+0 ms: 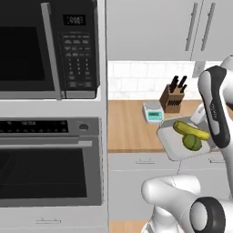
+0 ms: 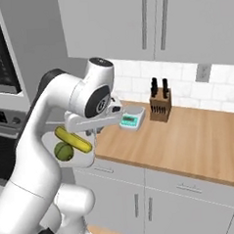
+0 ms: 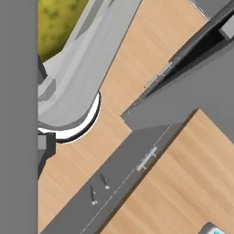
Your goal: Take the meat container that has the steak and place it on the second highest rack of the freezer. Then take the vegetable container that has the lime and cucumber and place it on the highest rack of the freezer.
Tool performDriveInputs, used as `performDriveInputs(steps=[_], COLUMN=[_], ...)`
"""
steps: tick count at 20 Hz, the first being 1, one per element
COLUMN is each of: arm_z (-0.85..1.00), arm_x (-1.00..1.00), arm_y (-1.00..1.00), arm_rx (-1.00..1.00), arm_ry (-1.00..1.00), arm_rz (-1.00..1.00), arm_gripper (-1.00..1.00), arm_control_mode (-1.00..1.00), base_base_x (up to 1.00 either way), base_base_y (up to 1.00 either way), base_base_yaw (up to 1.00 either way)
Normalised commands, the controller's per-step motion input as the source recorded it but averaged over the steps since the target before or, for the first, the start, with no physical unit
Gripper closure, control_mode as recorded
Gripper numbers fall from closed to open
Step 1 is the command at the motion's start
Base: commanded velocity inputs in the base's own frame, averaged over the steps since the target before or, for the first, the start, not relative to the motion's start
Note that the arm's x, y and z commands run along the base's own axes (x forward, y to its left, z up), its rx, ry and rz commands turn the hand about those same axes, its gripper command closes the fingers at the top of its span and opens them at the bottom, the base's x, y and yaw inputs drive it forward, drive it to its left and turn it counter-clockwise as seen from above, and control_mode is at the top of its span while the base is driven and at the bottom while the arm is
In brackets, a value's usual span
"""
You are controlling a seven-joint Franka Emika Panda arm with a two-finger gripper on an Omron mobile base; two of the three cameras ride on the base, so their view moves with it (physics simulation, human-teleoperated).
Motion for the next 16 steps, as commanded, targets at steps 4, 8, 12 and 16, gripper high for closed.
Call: performDriveInputs(steps=[4,8,12,16], arm_z=[0.00,0.00,0.00,0.00], arm_x=[0.00,0.00,0.00,0.00], arm_y=[0.00,0.00,0.00,0.00], arm_rx=[0.00,0.00,0.00,0.00], arm_ry=[0.00,0.00,0.00,0.00], arm_rz=[0.00,0.00,0.00,0.00], arm_gripper=[1.00,1.00,1.00,1.00], arm_control_mode=[1.00,1.00,1.00,1.00], base_base_x=[-0.98,-0.72,0.00,0.00], base_base_y=[-0.06,-0.01,0.46,0.98], base_base_yaw=[-0.01,-0.05,-0.02,0.00])
